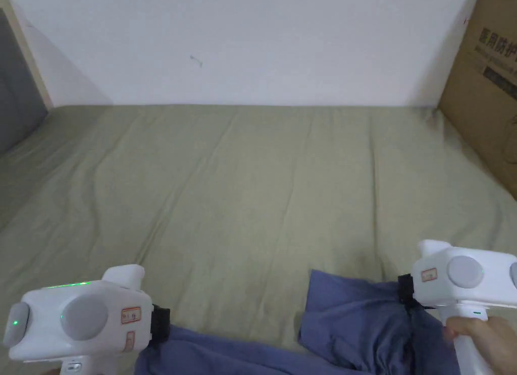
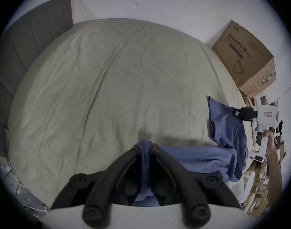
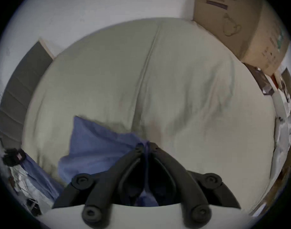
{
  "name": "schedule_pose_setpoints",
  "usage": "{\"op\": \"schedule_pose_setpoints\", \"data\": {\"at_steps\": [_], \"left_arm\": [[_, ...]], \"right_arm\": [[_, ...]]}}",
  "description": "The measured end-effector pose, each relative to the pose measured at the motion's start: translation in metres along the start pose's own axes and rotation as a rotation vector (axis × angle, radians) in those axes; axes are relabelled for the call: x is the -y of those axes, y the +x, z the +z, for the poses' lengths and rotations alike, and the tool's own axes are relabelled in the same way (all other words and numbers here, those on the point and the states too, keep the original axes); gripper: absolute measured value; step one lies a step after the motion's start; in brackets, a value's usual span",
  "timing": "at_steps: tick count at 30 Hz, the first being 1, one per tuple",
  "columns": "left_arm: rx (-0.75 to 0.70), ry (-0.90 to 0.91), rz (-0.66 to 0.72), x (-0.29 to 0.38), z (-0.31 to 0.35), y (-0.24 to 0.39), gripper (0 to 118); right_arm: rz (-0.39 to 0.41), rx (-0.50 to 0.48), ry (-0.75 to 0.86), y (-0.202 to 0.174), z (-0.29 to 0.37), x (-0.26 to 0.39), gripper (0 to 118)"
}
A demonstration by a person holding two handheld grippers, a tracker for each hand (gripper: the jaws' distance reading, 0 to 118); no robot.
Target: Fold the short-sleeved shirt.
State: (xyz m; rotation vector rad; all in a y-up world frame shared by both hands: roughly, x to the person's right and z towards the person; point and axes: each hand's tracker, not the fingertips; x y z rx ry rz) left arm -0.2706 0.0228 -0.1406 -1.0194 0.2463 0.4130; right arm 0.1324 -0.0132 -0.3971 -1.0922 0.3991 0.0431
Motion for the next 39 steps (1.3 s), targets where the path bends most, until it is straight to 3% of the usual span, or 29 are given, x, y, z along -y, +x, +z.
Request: {"op": "schedule_pose_setpoints", "data": {"at_steps": [5,12,16,23,30,39], "left_arm": [[0.015,0.063,0.004,-0.009,0.037,-0.001,7],[-0.015,0.214,-0.043,-0.044,0.101,0.003,7],[-0.012,0.303,-0.085,-0.076,0.139,0.012,7],[-0.044,0.466,-0.185,-0.138,0.201,0.052,7],[-0.031,0.580,-0.125,-0.226,0.235,0.057,7],[-0.088,0.723,-0.178,-0.319,0.268,0.076,7]], "right_arm": [[0.010,0.039,0.157,0.014,0.083,-0.019,1],[-0.121,0.058,0.363,0.057,0.210,-0.043,1],[-0.211,-0.014,0.460,0.080,0.265,-0.060,1],[-0.224,-0.038,0.581,0.055,0.327,-0.096,1],[-0.253,-0.072,0.657,0.055,0.346,-0.188,1],[-0.216,-0.051,0.810,0.027,0.400,-0.280,1]]}}
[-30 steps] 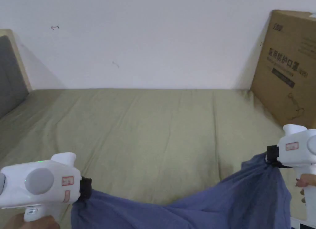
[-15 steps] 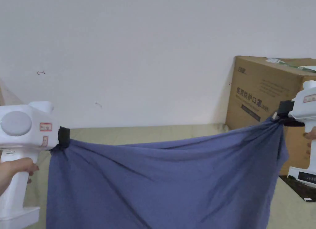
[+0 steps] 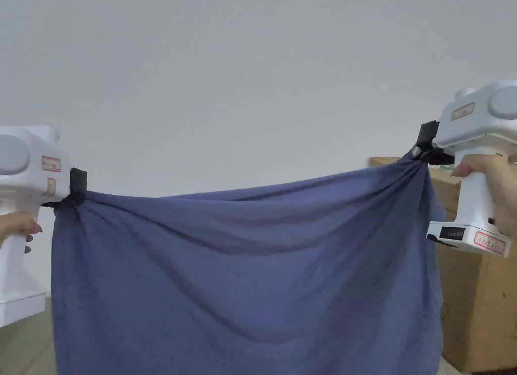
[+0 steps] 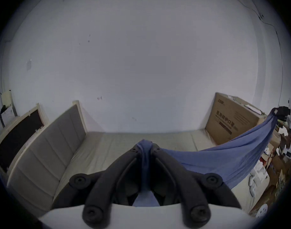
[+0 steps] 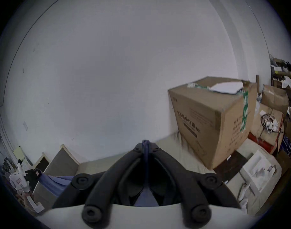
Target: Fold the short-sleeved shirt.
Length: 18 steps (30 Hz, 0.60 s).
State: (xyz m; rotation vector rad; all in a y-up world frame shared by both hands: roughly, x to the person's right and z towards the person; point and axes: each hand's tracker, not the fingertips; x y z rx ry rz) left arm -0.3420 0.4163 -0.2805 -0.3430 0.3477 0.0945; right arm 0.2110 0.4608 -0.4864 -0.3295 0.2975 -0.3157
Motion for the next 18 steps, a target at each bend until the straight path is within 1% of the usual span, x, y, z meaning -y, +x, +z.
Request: {"op": "schedule_pose_setpoints", "data": {"at_steps": [4,6,8,10,12,15,17,18], "left_arm": [[-0.008,0.046,0.025,-0.015,-0.013,-0.006,7],[-0.007,0.051,0.019,-0.011,-0.022,-0.007,7],[-0.008,0.047,0.013,0.002,-0.033,-0.007,8],[-0.022,-0.002,-0.013,0.028,-0.051,-0.004,7],[-0.031,-0.076,-0.033,0.058,-0.077,-0.003,8],[-0.052,-0.207,-0.022,0.120,-0.117,0.003,8],[-0.044,-0.303,0.007,0.165,-0.140,0.006,8],[-0.039,-0.345,-0.014,0.191,-0.152,0.009,7]], "right_arm": [[0.007,-0.034,0.050,-0.011,0.006,-0.016,1],[0.016,-0.030,0.053,-0.011,0.003,-0.017,1],[0.017,-0.028,0.054,-0.014,0.001,-0.004,1],[0.074,0.005,0.005,-0.010,-0.016,0.015,1],[0.101,0.042,-0.062,-0.004,-0.040,0.043,1],[0.074,0.070,-0.174,0.015,-0.080,0.097,1],[0.081,0.113,-0.264,0.030,-0.110,0.138,1],[0.091,0.148,-0.310,0.037,-0.123,0.161,1]]}}
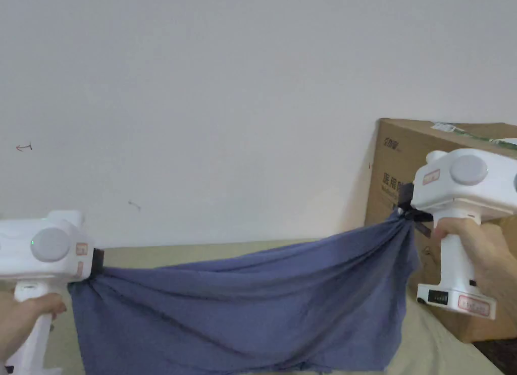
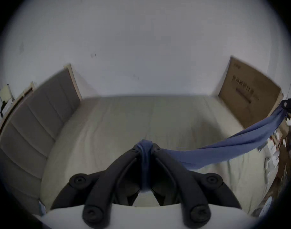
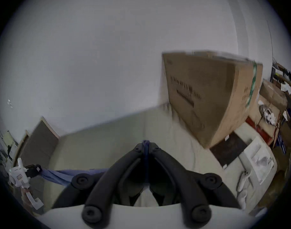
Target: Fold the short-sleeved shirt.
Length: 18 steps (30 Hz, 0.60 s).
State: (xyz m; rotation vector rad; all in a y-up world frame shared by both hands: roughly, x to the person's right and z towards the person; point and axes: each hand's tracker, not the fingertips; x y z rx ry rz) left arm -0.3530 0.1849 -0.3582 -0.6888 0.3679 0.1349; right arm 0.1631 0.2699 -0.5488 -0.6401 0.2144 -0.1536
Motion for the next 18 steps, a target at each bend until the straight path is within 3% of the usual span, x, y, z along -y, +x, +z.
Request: {"op": "schedule_pose_setpoints", "data": {"at_steps": [3,8,13,18], "left_arm": [[-0.044,-0.152,-0.042,0.062,-0.051,0.009,8],[0.009,-0.310,0.034,0.152,-0.081,-0.005,8],[0.033,-0.352,-0.005,0.219,-0.051,-0.017,8],[0.063,-0.343,0.032,0.270,0.009,-0.034,8]], "right_arm": [[-0.012,0.036,-0.149,0.017,-0.054,0.058,1],[-0.015,0.066,-0.328,0.053,-0.088,0.159,1],[-0.037,0.076,-0.413,0.093,-0.062,0.241,1],[-0.038,0.066,-0.468,0.119,0.016,0.311,1]]}}
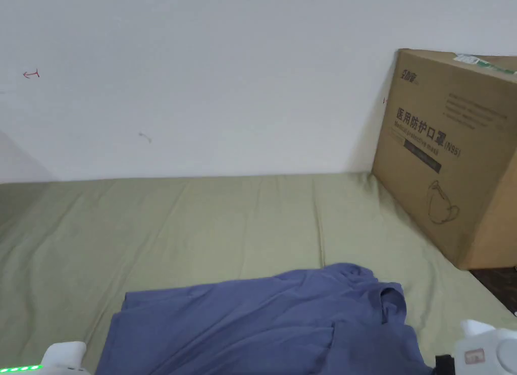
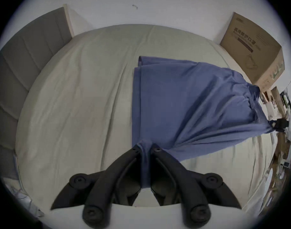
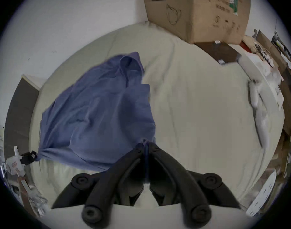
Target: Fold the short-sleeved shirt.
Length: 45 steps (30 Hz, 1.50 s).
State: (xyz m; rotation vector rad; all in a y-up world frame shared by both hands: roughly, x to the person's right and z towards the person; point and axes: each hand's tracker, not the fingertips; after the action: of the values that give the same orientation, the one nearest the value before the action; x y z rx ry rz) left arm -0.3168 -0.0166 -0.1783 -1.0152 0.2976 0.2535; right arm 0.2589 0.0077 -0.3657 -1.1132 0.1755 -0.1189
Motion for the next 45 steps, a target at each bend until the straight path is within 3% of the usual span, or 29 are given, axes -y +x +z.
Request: {"op": "schedule_pose_setpoints", "data": {"at_steps": [4,12,13,14,15,16,17,18,19,23,24,26,27,30,36,42,45], "left_arm": [[-0.032,0.005,-0.072,0.058,0.040,0.000,8],[-0.049,0.004,-0.097,0.143,0.091,0.000,9],[-0.045,-0.004,-0.091,0.146,0.094,-0.002,15],[-0.047,-0.013,-0.080,0.148,0.096,-0.002,26],[-0.061,-0.010,-0.069,0.150,0.099,-0.003,41],[-0.064,0.007,-0.063,0.150,0.102,-0.004,66],[-0.066,0.014,-0.055,0.148,0.105,-0.005,87],[-0.067,0.020,-0.033,0.143,0.109,-0.006,103],[-0.053,0.042,-0.014,0.138,0.114,-0.006,109],[0.012,0.122,0.038,0.112,0.130,0.003,105],[0.031,0.136,0.044,0.107,0.132,0.007,93],[0.066,0.154,0.037,0.099,0.132,0.016,9],[0.065,0.149,0.034,0.097,0.127,0.021,0],[0.055,0.121,-0.021,0.102,0.116,0.038,0],[0.042,0.073,-0.015,0.090,0.092,0.047,0],[0.030,0.039,0.000,0.034,0.048,0.042,0],[0.029,0.031,0.043,-0.011,0.018,0.034,0]], "right_arm": [[0.068,0.004,-0.081,0.016,0.033,0.077,1],[0.060,0.017,-0.101,0.035,0.077,0.159,2],[0.064,0.018,-0.088,0.035,0.080,0.160,5],[0.069,0.026,-0.076,0.034,0.083,0.159,16],[0.076,0.068,-0.052,0.031,0.086,0.156,34],[0.087,0.098,-0.029,0.029,0.088,0.150,66],[0.101,0.105,-0.004,0.026,0.091,0.146,81],[0.109,0.103,0.033,0.022,0.098,0.140,81],[0.121,0.092,0.053,0.016,0.103,0.134,81],[0.184,0.036,0.123,-0.020,0.119,0.112,78],[0.208,0.023,0.138,-0.033,0.124,0.109,68],[0.266,0.022,0.184,-0.054,0.124,0.106,0],[0.274,0.033,0.196,-0.066,0.119,0.108,0],[0.232,-0.035,0.172,-0.083,0.099,0.119,0],[0.217,-0.030,0.121,-0.108,0.056,0.107,0],[0.265,-0.035,0.120,-0.135,0.024,0.071,0],[0.247,-0.062,0.105,-0.139,0.004,0.054,0]]}}
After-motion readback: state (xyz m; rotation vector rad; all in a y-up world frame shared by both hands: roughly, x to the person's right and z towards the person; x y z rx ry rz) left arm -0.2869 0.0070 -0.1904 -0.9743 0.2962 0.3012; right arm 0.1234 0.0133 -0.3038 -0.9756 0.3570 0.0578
